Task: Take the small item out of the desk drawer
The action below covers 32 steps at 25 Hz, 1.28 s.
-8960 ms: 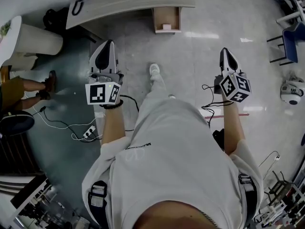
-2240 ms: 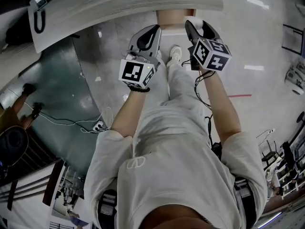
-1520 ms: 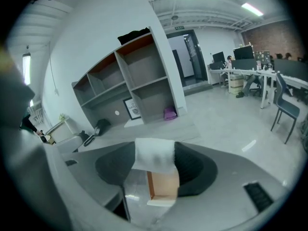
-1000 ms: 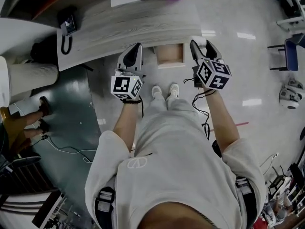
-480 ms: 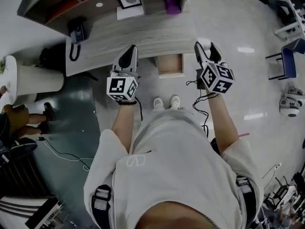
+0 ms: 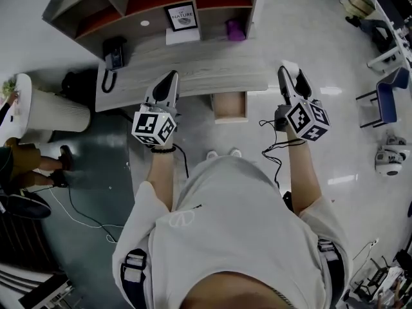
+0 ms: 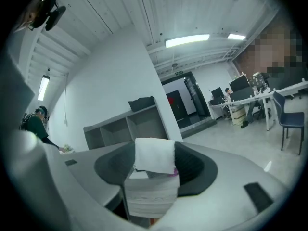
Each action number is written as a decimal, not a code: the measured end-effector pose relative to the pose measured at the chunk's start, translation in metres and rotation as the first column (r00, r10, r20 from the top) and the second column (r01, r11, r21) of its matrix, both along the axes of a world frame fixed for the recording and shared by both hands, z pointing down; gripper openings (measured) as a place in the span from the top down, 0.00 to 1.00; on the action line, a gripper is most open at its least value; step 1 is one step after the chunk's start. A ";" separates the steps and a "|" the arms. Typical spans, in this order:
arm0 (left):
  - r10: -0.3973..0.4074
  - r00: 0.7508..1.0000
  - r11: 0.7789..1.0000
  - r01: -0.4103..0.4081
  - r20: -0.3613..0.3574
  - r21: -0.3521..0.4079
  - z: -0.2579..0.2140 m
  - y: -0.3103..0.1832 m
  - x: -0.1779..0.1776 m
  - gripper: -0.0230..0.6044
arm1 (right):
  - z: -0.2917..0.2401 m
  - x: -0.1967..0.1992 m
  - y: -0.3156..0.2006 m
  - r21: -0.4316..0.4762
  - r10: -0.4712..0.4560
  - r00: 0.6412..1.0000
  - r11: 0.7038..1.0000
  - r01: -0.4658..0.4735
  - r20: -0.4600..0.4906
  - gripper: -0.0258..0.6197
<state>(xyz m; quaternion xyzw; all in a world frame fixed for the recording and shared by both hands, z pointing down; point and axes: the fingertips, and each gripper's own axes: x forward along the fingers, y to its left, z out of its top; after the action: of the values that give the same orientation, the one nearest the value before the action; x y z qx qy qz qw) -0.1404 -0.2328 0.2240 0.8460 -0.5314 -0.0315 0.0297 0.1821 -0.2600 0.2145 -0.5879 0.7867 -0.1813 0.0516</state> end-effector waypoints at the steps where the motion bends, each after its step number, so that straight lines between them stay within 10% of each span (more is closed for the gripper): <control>1: -0.004 1.000 1.000 0.004 0.002 0.010 -0.005 0.001 -0.002 0.97 | -0.008 0.005 0.000 0.019 0.013 1.000 1.000 -0.013 -0.004 0.57; 13: -0.101 0.992 0.990 0.093 0.074 0.108 -0.046 0.011 -0.034 0.97 | -0.064 0.048 0.016 0.197 0.103 0.990 0.977 -0.082 -0.098 0.57; 32: -0.138 0.984 0.983 0.123 0.112 0.133 -0.045 0.012 -0.041 0.97 | -0.049 0.058 0.016 0.154 0.117 0.988 0.983 -0.101 -0.099 0.57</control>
<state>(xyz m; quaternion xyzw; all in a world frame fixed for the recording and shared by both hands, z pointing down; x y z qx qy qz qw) -0.1810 -0.2205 0.1787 0.8099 -0.5835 -0.0157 -0.0581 0.2396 -0.2439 0.1655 -0.6337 0.7661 -0.0871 0.0628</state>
